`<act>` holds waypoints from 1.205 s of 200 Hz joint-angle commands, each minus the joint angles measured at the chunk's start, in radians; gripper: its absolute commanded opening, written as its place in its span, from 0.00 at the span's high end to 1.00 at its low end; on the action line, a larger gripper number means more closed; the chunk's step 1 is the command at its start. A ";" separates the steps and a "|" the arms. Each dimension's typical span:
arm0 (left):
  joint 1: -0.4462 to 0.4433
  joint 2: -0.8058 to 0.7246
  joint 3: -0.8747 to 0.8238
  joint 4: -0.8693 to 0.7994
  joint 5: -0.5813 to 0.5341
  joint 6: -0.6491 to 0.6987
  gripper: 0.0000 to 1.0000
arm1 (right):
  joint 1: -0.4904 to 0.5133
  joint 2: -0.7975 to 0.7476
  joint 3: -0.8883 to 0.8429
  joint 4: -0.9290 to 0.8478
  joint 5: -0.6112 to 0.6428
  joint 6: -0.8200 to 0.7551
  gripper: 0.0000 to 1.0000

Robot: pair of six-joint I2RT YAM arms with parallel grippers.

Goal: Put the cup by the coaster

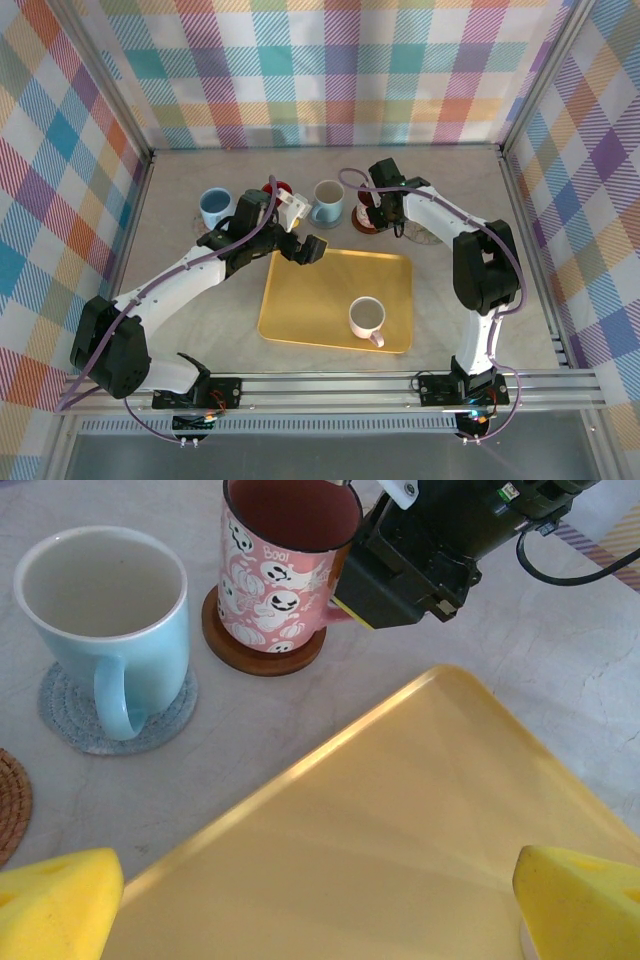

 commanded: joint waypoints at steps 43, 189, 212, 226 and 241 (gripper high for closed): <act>0.002 0.002 0.031 -0.010 0.013 0.012 0.00 | -0.005 -0.010 0.035 0.056 -0.003 0.005 0.77; 0.001 -0.039 0.050 -0.035 0.016 0.003 0.00 | -0.005 -0.174 -0.029 0.054 -0.002 0.027 0.65; 0.000 -0.064 0.062 -0.053 0.022 0.006 0.00 | -0.005 -0.245 -0.049 0.036 -0.031 0.011 0.60; -0.001 -0.085 0.067 -0.063 0.023 0.010 0.00 | -0.004 -0.293 -0.065 0.020 -0.069 -0.001 0.58; -0.001 -0.108 0.072 -0.081 0.024 0.016 0.00 | -0.003 -0.350 -0.091 0.013 -0.096 -0.005 0.56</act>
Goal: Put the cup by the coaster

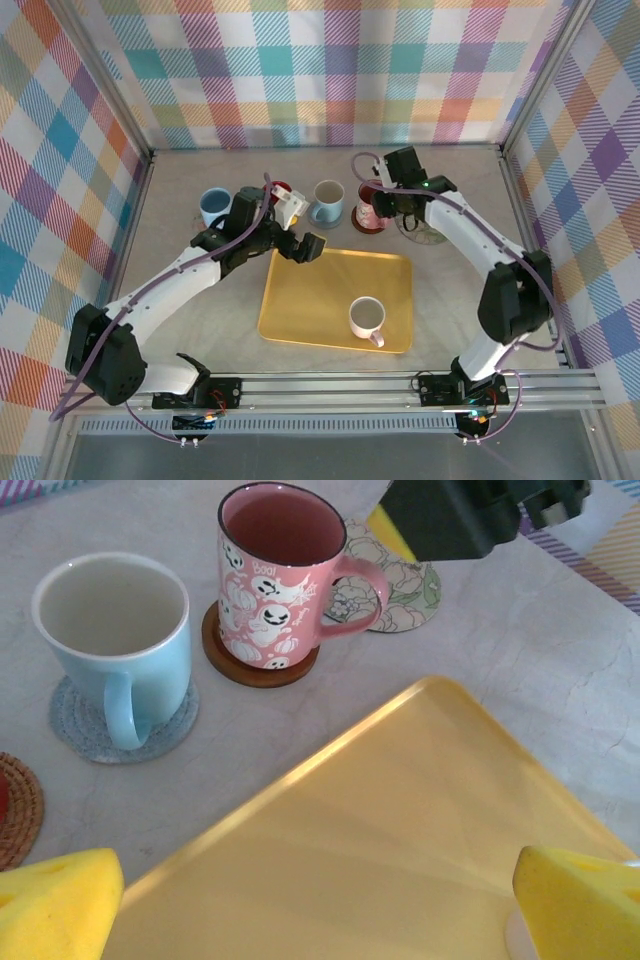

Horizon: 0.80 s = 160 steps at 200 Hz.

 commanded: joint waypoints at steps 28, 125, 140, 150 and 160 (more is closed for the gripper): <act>-0.008 -0.100 0.052 -0.104 0.025 0.033 0.00 | -0.003 -0.185 -0.074 -0.063 -0.106 -0.022 0.45; -0.047 -0.233 0.016 -0.311 0.010 0.079 0.00 | 0.087 -0.425 -0.170 -0.417 -0.200 0.007 0.01; -0.048 -0.245 0.001 -0.320 0.010 0.079 0.00 | 0.110 -0.437 -0.179 -0.464 -0.209 0.034 0.01; -0.049 -0.250 -0.009 -0.321 0.008 0.080 0.00 | 0.124 -0.442 -0.183 -0.495 -0.224 0.055 0.01; -0.052 -0.255 -0.017 -0.321 0.008 0.078 0.00 | 0.141 -0.444 -0.189 -0.524 -0.237 0.075 0.01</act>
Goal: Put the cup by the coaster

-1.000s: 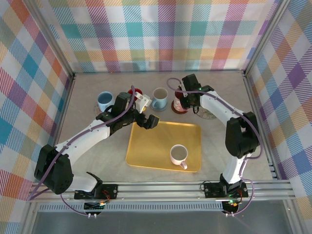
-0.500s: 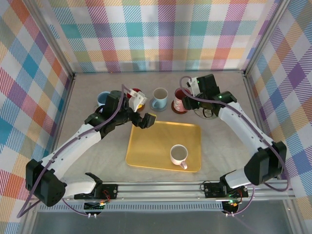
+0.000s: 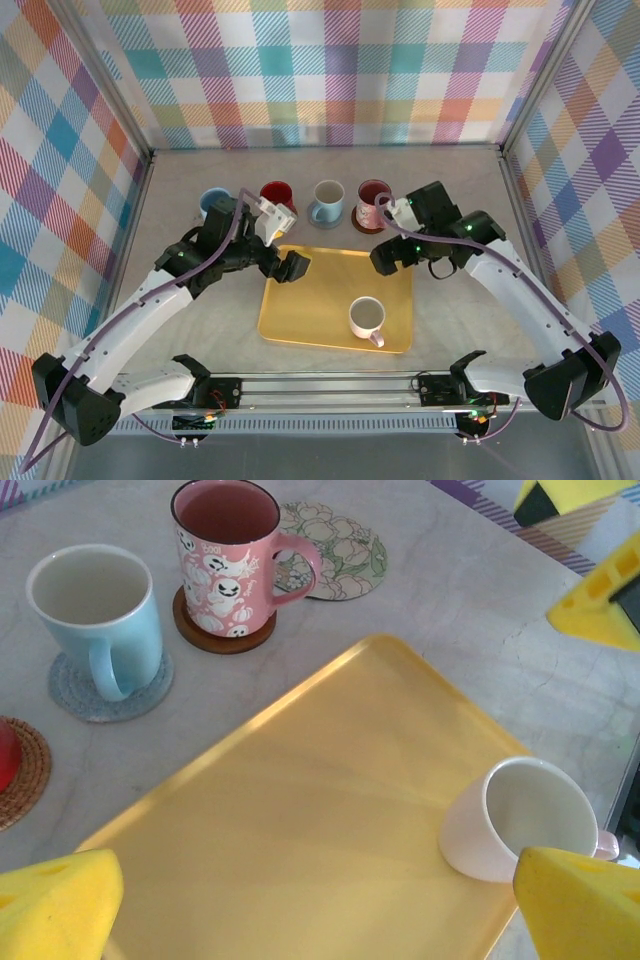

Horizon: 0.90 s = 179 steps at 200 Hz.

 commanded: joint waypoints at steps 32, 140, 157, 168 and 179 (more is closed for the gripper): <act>-0.017 -0.040 -0.058 -0.045 0.022 0.010 0.00 | 0.093 -0.037 -0.052 -0.194 -0.064 0.120 0.01; -0.030 -0.146 -0.179 -0.065 0.029 0.024 0.00 | 0.291 -0.017 -0.137 -0.251 -0.122 0.339 0.01; -0.032 -0.163 -0.197 -0.058 0.026 0.023 0.00 | 0.319 -0.022 -0.161 -0.234 -0.123 0.374 0.01; -0.032 -0.170 -0.204 -0.052 0.025 0.022 0.00 | 0.343 -0.021 -0.179 -0.219 -0.127 0.398 0.01; -0.032 -0.170 -0.208 -0.050 0.023 0.021 0.00 | 0.372 -0.017 -0.200 -0.208 -0.131 0.418 0.01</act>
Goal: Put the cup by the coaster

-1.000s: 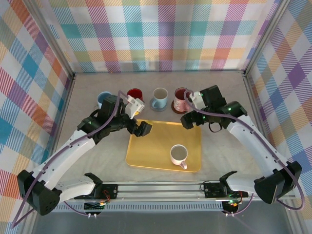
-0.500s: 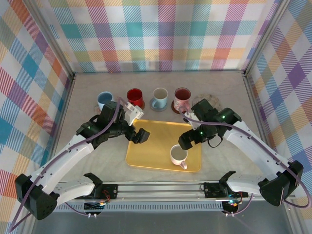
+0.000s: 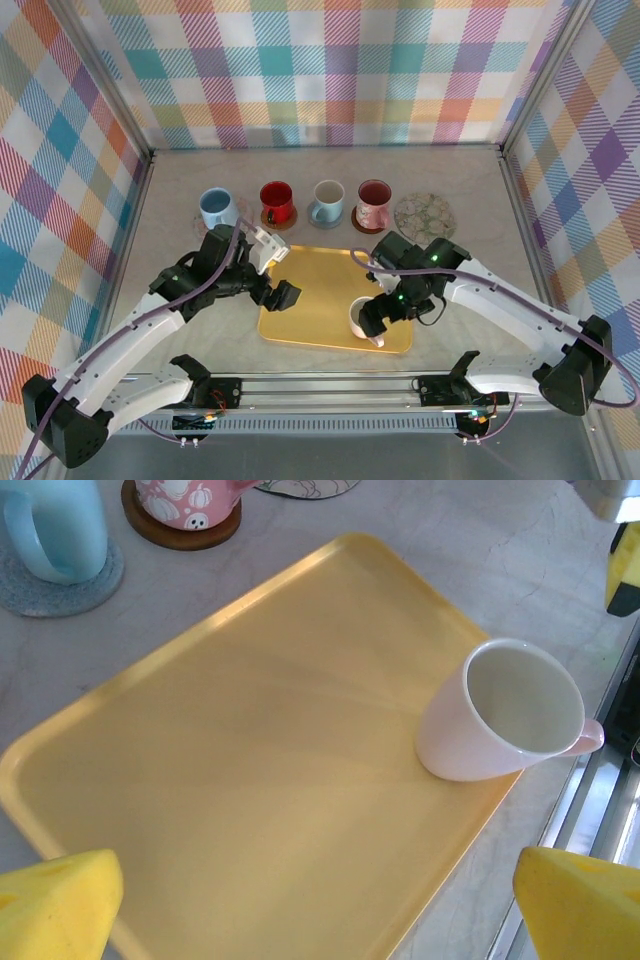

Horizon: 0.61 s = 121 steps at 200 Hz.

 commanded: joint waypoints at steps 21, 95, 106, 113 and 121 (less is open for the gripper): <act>-0.011 -0.027 -0.036 0.013 -0.001 0.004 0.00 | 0.084 -0.003 -0.082 0.047 0.000 0.112 0.01; -0.011 -0.019 -0.061 0.051 -0.010 -0.021 0.00 | 0.103 0.012 -0.223 0.284 0.025 0.177 0.03; -0.011 -0.021 -0.059 0.052 -0.013 -0.023 0.00 | 0.103 0.020 -0.236 0.301 0.034 0.177 0.05; -0.011 -0.021 -0.061 0.052 -0.016 -0.024 0.00 | 0.103 0.026 -0.242 0.308 0.039 0.176 0.07; -0.011 -0.022 -0.063 0.052 -0.019 -0.026 0.00 | 0.103 0.031 -0.250 0.315 0.044 0.175 0.09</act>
